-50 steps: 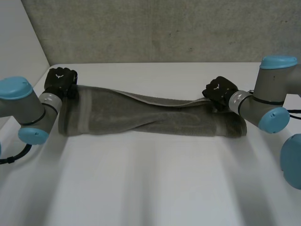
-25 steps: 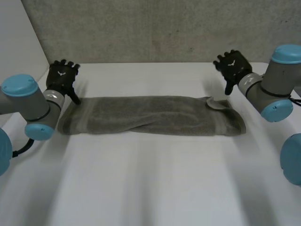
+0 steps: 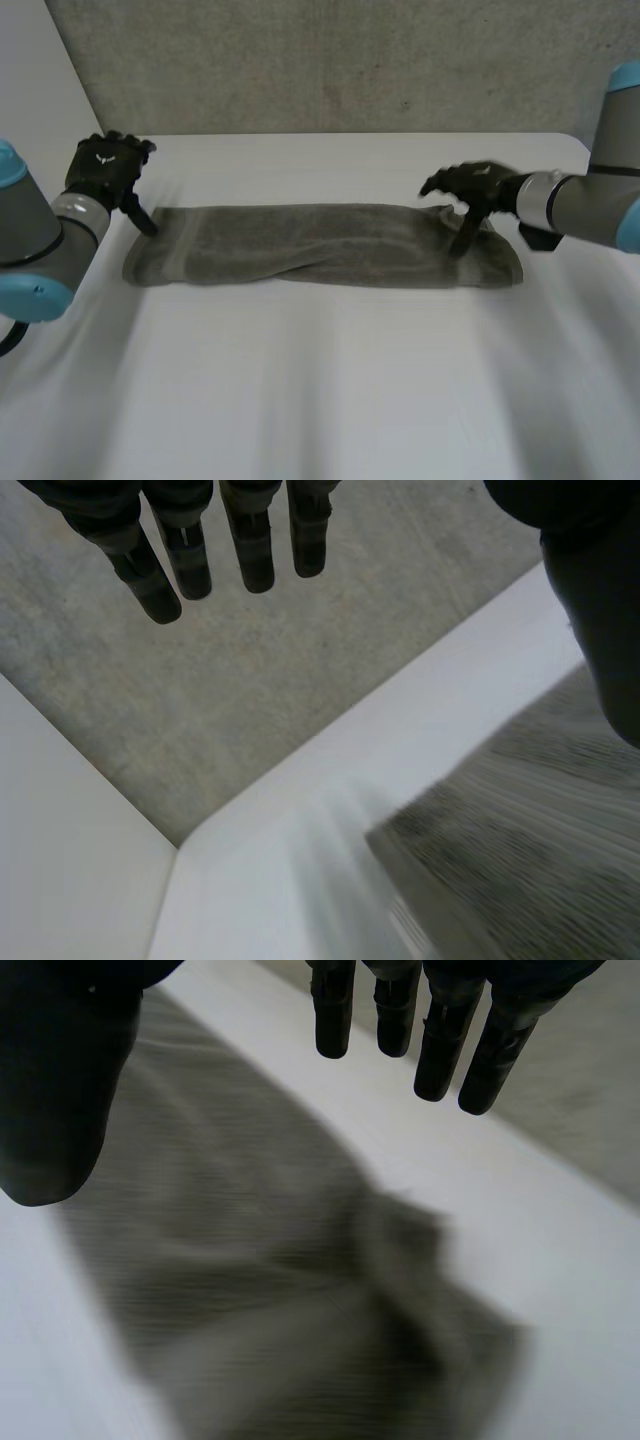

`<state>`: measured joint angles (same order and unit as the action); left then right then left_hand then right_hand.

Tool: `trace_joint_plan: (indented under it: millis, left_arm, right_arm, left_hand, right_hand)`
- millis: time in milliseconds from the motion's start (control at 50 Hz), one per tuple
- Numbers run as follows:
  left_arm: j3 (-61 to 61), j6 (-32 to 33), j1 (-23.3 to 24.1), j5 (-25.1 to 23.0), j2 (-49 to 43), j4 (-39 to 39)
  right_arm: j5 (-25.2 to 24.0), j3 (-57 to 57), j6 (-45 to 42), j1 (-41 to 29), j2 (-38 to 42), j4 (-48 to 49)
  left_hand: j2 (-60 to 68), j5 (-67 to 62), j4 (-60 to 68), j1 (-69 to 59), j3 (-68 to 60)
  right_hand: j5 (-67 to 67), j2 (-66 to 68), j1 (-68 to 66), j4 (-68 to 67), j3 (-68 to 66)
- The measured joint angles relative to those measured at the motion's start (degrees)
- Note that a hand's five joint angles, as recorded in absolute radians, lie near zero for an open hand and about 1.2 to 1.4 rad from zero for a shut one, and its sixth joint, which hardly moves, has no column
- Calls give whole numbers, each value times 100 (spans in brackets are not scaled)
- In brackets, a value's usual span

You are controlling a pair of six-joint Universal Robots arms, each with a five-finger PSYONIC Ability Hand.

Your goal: Fold the towel.

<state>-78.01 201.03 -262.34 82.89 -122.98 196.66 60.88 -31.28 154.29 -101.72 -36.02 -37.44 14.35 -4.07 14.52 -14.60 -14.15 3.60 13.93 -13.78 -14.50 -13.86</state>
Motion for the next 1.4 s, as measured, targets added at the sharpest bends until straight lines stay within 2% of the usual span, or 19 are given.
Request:
trace_joint_plan:
  millis: [60, 140, 420, 540, 620, 740, 860, 980, 1060, 1240, 1320, 1380, 1400]
  left_arm:
    - [-389, 2, 6, -24, 194, 100]
    - [-740, 5, 3, -90, 334, 249]
    - [-1171, 6, -42, -199, 384, 560]
    - [-1173, 3, -46, -191, 409, 554]
    - [-1177, 0, -40, -187, 435, 550]
    - [-1196, -7, -9, -185, 452, 549]
    - [-1274, -5, 4, -190, 452, 569]
    - [-1340, -2, 23, -194, 451, 622]
    - [-1374, -2, 35, -194, 450, 642]
    - [-1428, -2, 49, -194, 452, 717]
    - [-1458, -2, 50, -194, 457, 755]
    - [-1478, -2, 49, -194, 458, 772]
    - [-1481, -2, 48, -193, 458, 776]
  right_arm:
    - [-124, -146, 70, -45, 88, -113]
    - [7, -123, 147, -66, 279, -125]
    - [1010, 1340, 456, 114, 1287, -57]
    - [1344, 1715, 592, 235, 1321, -70]
    - [1350, 1644, 750, 252, 1153, -150]
    - [919, 717, 875, 226, 504, -475]
    - [704, -901, 748, 249, -321, 61]
    - [1051, -2450, 281, 273, -942, 1244]
    - [1422, -3307, -202, 275, -1214, 2071]
    - [1774, -3990, -738, 261, -1328, 3091]
    - [1793, -3988, -775, 262, -1223, 3183]
    - [1834, -3948, -787, 274, -1170, 3205]
    - [1849, -3941, -790, 279, -1166, 3210]
  left_hand:
    - [0, 0, 0, -1, 0]
    - [0, 0, 0, 0, 0]
    - [0, 0, 0, 0, 0]
    - [0, 0, 0, 0, 0]
    - [0, 0, 0, 0, 0]
    - [0, 0, 0, 0, 0]
    - [0, 0, 0, 0, 0]
    - [0, 0, 0, 0, 0]
    - [0, 0, 0, 0, 0]
    - [0, -1, 0, 0, 0]
    - [0, 0, 0, 0, 0]
    - [0, 0, 0, 0, 0]
    - [0, 0, 0, 0, 0]
  right_hand:
    - [-1, 0, 0, 0, 0]
    - [0, 0, 0, -1, 0]
    - [-14, -1, 33, 1, 9]
    - [-14, -1, 54, 1, 9]
    - [-13, -1, 48, 1, 9]
    - [391, 334, -349, -279, -330]
    - [584, 447, -477, -408, -461]
    - [604, 461, -511, -428, -481]
    - [1104, 988, -967, -933, -993]
    - [1830, 1770, -1799, -1703, -1784]
    - [3139, 3124, -3159, -3032, -3096]
    - [5478, 5437, -5365, -5323, -5363]
    - [5780, 5788, -5699, -5624, -5664]
